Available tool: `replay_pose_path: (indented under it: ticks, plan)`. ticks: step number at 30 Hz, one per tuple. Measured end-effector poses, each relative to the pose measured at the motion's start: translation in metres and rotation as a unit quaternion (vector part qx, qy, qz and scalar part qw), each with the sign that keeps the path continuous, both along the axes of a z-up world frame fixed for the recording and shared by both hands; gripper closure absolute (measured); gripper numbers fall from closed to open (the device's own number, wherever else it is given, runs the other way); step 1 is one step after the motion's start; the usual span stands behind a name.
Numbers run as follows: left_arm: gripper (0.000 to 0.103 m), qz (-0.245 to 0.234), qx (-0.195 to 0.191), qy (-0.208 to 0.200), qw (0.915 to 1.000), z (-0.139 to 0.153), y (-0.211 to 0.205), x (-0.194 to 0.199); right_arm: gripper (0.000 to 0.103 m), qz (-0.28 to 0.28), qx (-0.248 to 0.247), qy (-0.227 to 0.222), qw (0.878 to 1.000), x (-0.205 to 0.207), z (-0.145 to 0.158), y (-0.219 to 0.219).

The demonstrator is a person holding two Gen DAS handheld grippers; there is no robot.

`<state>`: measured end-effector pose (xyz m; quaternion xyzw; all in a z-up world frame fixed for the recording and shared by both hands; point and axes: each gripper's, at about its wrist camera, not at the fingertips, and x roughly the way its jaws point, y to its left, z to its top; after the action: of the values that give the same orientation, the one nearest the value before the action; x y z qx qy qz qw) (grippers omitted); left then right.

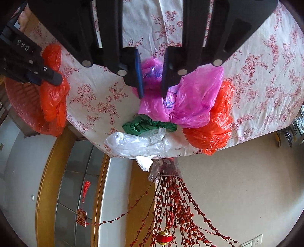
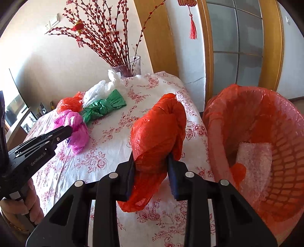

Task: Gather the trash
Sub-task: 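Hold the red-orange bag in the right gripper while the left gripper reaches for the pink bag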

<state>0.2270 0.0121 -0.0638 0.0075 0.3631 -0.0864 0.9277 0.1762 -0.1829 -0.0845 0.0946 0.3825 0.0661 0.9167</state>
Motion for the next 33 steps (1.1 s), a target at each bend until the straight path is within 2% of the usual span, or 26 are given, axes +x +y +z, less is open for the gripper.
replay_pose_path:
  ticks: [1,3,5,7,8,11,13,16,19,33]
  plan:
    - [0.054,0.001,0.002,0.002,1.0000,0.001,-0.003,0.003,0.072,0.000,0.001,0.001,1.000,-0.001,0.000,0.000]
    - [0.020,0.013,0.022,-0.001,0.9997,0.001,-0.010,0.008,0.072,0.001,0.000,0.001,1.000,-0.002,-0.001,0.000]
    - [0.023,0.013,0.035,0.003,0.9993,-0.004,-0.017,0.013,0.072,0.001,0.002,0.001,1.000,-0.002,-0.001,-0.001]
    - [0.044,0.007,0.037,0.007,0.9993,-0.008,-0.021,0.017,0.072,0.000,0.004,0.001,1.000,-0.002,-0.001,-0.002]
    - [0.044,0.007,0.041,0.006,0.9991,-0.009,-0.023,0.017,0.072,0.000,0.004,0.000,1.000,-0.002,-0.001,-0.002]
    - [0.062,0.001,0.026,0.003,0.9997,-0.007,-0.021,0.015,0.072,-0.001,0.000,0.000,1.000,-0.002,-0.001,-0.003]
    - [0.081,0.001,0.017,0.004,0.9998,-0.007,-0.017,0.015,0.072,-0.002,-0.002,0.001,1.000,-0.002,-0.002,-0.004]
    - [0.094,0.001,0.002,0.003,1.0000,-0.007,-0.009,0.011,0.072,-0.004,-0.002,0.001,1.000,-0.003,-0.003,-0.003]
    - [0.100,-0.006,-0.011,-0.002,0.9999,-0.005,-0.001,0.003,0.072,-0.003,-0.003,-0.001,1.000,-0.004,-0.002,-0.002]
    - [0.101,-0.035,-0.017,-0.030,0.9988,0.012,0.010,-0.039,0.072,0.003,-0.003,-0.025,1.000,-0.020,0.014,-0.006]
